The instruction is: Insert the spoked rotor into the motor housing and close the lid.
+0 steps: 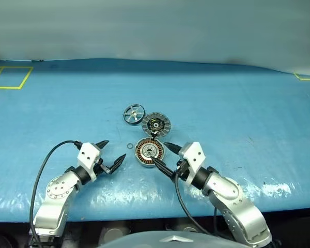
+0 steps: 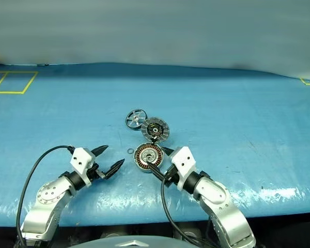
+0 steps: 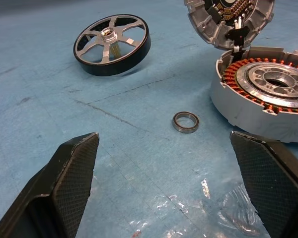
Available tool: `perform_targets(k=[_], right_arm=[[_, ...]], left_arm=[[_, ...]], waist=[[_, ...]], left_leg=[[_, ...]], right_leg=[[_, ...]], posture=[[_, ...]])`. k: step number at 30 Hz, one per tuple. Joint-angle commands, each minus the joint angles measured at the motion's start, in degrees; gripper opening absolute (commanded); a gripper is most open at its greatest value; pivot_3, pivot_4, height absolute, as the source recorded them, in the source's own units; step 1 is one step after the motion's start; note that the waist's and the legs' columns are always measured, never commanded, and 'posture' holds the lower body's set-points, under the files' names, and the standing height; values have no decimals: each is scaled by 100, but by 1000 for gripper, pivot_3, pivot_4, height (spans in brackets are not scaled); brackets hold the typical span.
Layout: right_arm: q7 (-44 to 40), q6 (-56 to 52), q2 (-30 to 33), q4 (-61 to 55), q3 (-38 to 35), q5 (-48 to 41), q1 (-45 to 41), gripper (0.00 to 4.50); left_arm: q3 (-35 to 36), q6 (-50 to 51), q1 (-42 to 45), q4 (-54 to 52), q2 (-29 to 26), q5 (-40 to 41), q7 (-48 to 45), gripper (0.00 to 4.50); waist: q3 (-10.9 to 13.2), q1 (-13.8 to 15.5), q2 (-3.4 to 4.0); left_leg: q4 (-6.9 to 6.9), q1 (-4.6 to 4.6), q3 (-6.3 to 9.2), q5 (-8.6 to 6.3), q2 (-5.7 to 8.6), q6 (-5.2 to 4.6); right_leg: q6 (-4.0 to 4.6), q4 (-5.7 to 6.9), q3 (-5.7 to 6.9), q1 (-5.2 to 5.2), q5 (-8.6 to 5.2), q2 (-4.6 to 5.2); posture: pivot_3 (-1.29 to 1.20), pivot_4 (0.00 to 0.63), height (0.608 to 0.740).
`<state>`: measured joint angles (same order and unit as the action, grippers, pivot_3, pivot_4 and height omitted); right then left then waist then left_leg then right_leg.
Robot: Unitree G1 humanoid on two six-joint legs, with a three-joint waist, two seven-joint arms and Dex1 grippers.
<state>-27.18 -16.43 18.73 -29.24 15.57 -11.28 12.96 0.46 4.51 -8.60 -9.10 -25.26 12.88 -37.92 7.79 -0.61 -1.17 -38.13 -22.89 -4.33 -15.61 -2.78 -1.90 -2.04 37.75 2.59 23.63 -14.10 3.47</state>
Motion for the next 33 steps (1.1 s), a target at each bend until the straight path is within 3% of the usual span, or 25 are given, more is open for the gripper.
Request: perform_targets(k=[1, 9, 25, 33], right_arm=[[20, 520, -73, 218, -116, 25, 185, 3423], [-87, 1048, -86, 378, -184, 22, 449, 3423], [115, 1875, -159, 822, -105, 492, 819, 3423], [146, 1829, -171, 888, -148, 522, 698, 3465]], left_arm=[[-25, -176, 273, 282, -145, -74, -187, 4500], [-358, -249, 1272, 1372, -123, -136, -736, 4500], [-834, -499, 2158, 2559, 20, -598, -1051, 4500], [-915, -600, 2086, 2782, -97, -805, -1126, 1883]], waist=[[1, 11, 1], [1, 12, 0], [0, 19, -2], [-4, 15, -3]], left_leg=[[-2, 0, 1, 0, -1, 0], [-2, -1, -3, 0, 2, -1], [-9, 2, -4, 0, 5, -2], [-10, 18, -5, 0, 5, -2]], right_leg=[[8, 2, 2, -1, -2, 0], [8, 4, -5, 0, 20, 0], [4, 9, -7, -6, 22, 0], [3, 11, -9, -21, 23, 1]], posture=[[0, 150, 740], [0, 150, 740], [0, 150, 740], [0, 150, 740]])
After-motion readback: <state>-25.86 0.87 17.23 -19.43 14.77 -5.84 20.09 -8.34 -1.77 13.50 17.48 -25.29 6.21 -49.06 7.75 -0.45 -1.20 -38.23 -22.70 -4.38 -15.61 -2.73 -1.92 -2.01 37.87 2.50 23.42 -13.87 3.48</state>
